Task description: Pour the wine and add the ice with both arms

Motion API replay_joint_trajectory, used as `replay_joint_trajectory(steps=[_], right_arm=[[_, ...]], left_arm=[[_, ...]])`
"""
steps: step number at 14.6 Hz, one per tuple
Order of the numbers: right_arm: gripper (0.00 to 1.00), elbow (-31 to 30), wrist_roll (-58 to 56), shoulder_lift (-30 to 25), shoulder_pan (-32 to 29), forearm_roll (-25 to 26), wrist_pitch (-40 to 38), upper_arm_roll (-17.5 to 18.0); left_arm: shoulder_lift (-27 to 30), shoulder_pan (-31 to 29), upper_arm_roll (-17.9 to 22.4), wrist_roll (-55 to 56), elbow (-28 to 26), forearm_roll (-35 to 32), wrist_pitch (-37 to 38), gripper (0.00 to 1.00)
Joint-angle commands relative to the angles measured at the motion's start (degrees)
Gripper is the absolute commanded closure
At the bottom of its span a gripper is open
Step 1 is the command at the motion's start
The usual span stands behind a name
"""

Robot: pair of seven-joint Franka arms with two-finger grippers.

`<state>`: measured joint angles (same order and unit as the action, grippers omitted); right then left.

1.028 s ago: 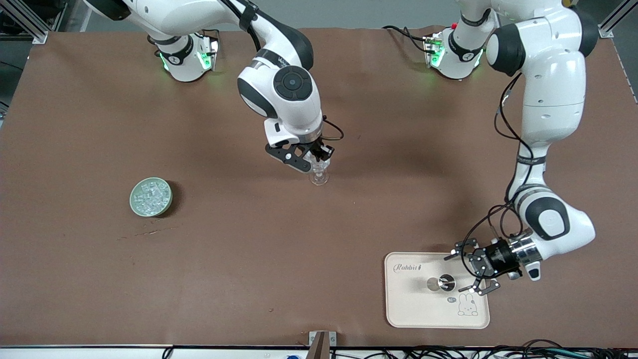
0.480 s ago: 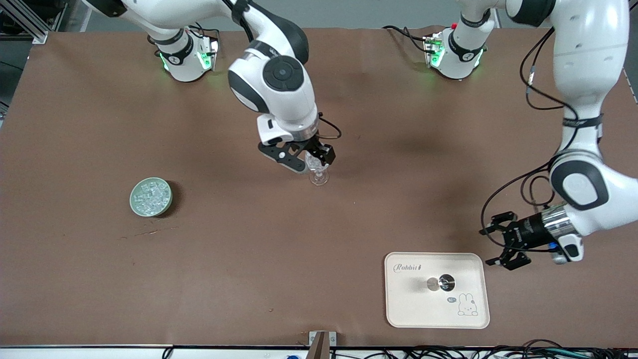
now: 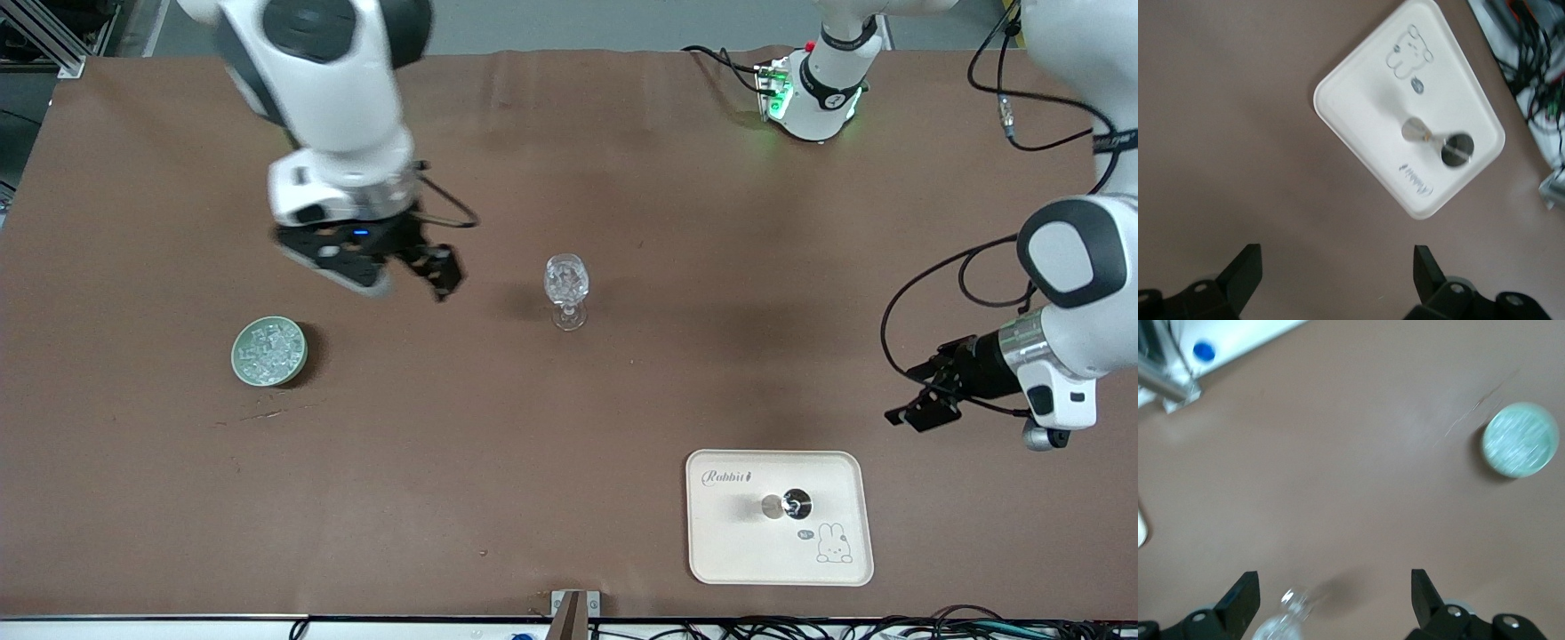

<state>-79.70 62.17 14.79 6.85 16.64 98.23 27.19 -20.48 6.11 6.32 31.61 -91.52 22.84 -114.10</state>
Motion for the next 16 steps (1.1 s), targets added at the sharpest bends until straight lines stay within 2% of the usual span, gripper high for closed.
replay_joint_trajectory(steps=[1,4,7,9,11,13,16], right_arm=[[0.00,-2.22,-10.19,-5.55,-0.61,-1.16,-0.32,-8.09],[0.00,-2.30,-22.82,-8.89,-0.61,-7.04,-1.46,-18.37],[0.00,-2.30,-35.42,-11.36,-0.78,-10.74,-4.36,-26.64],[0.00,-2.30,-42.53,-12.42,-1.83,-11.19,-6.46,-29.55],[0.00,-2.30,-47.29,-12.60,-2.54,-11.37,-8.05,-32.28],[0.00,-2.30,-51.95,-12.68,-3.94,-15.39,-8.06,-35.44],[0.00,-2.39,-55.31,-12.42,-5.88,-15.94,-7.88,-35.63]], left_arm=[[7.88,-0.75,-1.92,-4.53,-1.82,-8.12,6.76,0.00],[13.69,-1.80,-6.05,-13.46,-2.17,-14.91,12.75,0.00],[18.79,-2.07,-6.58,-24.38,-2.08,-18.08,17.06,0.00],[21.69,-2.33,-9.56,-23.61,-2.17,-21.59,17.86,0.00],[23.46,-2.86,-10.62,-25.44,-1.99,-23.36,20.22,0.00],[23.55,-3.03,-11.16,-25.19,-0.51,-22.49,21.99,0.00],[20.66,-2.86,-11.51,-24.84,2.39,-22.84,22.26,0.00]])
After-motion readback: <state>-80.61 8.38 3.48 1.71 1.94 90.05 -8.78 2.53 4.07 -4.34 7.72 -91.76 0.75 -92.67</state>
